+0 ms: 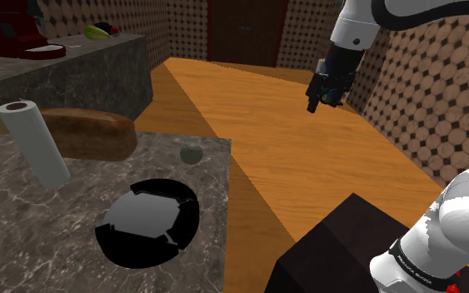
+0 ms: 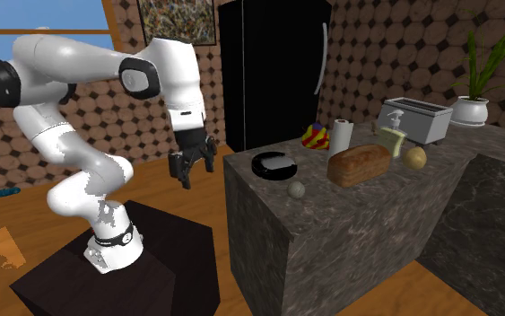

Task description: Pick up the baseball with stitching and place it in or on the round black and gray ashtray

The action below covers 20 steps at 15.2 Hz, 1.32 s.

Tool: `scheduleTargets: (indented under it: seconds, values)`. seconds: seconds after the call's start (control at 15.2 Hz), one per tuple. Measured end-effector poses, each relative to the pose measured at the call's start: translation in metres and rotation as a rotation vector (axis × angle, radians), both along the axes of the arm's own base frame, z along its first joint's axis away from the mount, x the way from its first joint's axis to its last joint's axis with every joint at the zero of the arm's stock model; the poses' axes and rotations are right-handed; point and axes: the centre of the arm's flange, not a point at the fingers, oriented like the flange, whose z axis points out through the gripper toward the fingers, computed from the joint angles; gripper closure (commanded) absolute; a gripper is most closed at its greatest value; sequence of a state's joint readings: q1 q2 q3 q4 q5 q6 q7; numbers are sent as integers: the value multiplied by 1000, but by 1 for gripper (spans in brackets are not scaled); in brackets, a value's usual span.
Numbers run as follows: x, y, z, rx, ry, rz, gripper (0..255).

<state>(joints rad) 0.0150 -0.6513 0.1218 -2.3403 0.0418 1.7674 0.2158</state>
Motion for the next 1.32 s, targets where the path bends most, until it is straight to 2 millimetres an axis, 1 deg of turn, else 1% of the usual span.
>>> scheduleTargets:
  seconds: [0.33, 0.59, 0.73, 0.92, 1.12, 1.19, 1.32]
  values:
    - [40, 53, -25, 10, 14, -7, 0]
    - [67, 91, -41, 18, 25, -13, 0]
    - [85, 113, -49, 22, 31, -16, 0]
    - [103, 142, -61, 28, 40, -21, 0]
    - [126, 172, -74, 34, 48, -25, 0]
    - [134, 178, -77, 36, 51, -26, 0]
    - [149, 201, -88, 40, 56, -29, 0]
